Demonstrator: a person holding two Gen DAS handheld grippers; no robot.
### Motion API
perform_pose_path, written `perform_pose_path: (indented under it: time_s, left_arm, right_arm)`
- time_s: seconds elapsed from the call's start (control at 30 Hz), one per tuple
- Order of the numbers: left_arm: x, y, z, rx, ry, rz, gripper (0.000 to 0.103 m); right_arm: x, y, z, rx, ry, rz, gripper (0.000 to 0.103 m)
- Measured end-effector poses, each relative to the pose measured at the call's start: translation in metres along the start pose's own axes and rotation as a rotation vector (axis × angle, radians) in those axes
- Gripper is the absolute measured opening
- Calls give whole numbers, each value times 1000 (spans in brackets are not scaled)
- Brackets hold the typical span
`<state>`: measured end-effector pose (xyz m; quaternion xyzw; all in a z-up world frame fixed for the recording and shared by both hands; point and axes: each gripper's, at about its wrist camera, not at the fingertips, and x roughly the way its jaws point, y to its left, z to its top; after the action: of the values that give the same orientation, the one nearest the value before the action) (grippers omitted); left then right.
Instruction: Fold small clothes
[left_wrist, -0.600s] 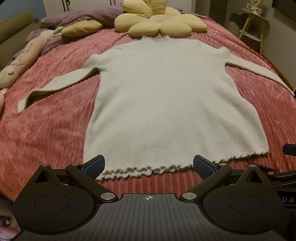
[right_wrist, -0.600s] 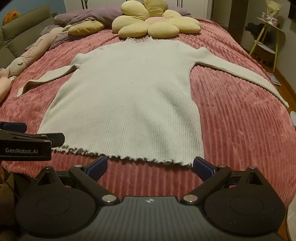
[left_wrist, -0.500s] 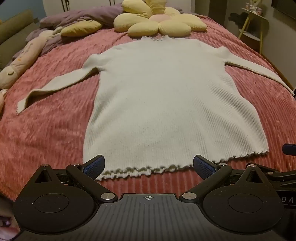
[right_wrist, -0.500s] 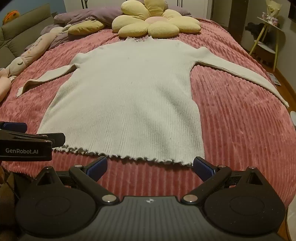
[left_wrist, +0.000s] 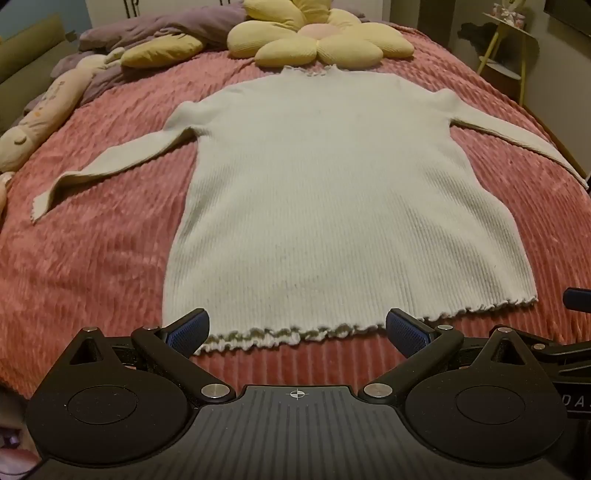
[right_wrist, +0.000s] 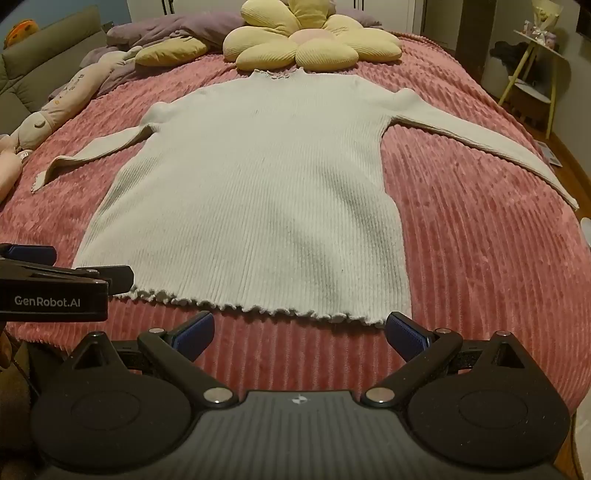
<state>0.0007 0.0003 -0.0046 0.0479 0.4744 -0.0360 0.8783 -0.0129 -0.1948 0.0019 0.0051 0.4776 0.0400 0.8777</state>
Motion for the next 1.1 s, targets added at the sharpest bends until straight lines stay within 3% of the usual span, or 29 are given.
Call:
perform_pose_path:
  time_s: [1.1]
  left_arm:
    - [2,2,-2,-24,10,-12,103]
  right_arm:
    - [-5,0,0,4,-19,6,99]
